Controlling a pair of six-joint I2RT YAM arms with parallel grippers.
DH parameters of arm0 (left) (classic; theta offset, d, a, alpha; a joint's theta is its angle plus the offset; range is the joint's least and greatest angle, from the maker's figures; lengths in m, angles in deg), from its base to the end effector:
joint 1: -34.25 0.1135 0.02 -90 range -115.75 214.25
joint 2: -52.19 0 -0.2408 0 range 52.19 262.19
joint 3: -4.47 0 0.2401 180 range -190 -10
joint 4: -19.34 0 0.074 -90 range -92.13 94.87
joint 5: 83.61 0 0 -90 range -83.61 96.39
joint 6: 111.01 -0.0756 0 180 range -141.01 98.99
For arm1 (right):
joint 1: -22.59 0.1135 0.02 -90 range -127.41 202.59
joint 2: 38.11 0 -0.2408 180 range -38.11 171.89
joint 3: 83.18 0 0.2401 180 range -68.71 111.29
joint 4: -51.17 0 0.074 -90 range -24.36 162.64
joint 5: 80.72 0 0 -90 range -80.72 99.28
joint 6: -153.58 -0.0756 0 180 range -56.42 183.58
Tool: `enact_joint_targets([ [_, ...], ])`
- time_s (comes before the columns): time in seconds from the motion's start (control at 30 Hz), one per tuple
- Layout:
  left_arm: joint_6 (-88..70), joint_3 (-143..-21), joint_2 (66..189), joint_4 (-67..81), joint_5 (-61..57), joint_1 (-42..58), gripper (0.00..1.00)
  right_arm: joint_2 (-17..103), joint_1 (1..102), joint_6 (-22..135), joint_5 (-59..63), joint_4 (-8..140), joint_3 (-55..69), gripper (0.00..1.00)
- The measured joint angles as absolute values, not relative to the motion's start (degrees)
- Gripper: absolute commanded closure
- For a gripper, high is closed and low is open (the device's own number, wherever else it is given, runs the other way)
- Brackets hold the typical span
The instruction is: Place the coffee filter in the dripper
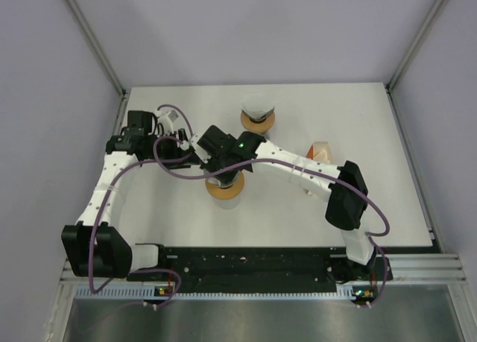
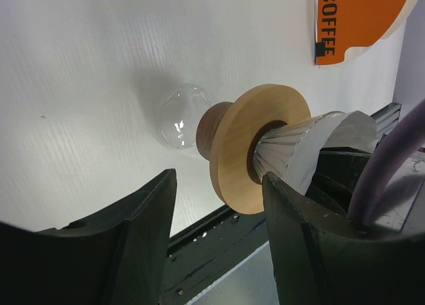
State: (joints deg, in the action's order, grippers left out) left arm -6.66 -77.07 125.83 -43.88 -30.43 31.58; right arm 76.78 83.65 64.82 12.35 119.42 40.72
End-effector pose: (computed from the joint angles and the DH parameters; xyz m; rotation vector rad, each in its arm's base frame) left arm 0.2641 -0.0577 0.2669 0.0041 2.4985 -0.9329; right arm 0.2140 0.3787 0.2411 -1.3460 2.2644 0.3001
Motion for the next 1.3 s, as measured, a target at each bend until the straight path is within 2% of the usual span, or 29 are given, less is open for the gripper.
enact_joint_targets([
  [0.07,-6.3,-77.1,125.8,-44.4,-30.6,32.0,0.35,76.8,83.6,64.8,12.2,118.6,40.4,1.0],
  [0.2,-3.7,-77.1,125.8,-45.1,-31.2,33.0,0.34,76.8,83.6,64.1,12.2,117.0,40.0,1.0],
  [0.63,5.1,-71.7,125.7,-39.4,-38.0,34.4,0.44,76.1,83.6,60.8,13.0,113.7,36.7,1.0],
  [1.13,6.3,-67.1,123.0,-34.5,-39.6,39.2,0.48,76.1,83.6,60.3,13.4,114.9,36.6,1.0],
  [1.2,6.5,-67.1,123.0,-33.7,-41.4,39.3,0.45,76.1,83.6,60.3,13.5,114.9,36.6,1.0],
  [1.3,6.3,-67.3,122.9,-33.6,-44.9,39.2,0.37,76.1,83.6,60.3,13.5,115.0,36.7,1.0],
])
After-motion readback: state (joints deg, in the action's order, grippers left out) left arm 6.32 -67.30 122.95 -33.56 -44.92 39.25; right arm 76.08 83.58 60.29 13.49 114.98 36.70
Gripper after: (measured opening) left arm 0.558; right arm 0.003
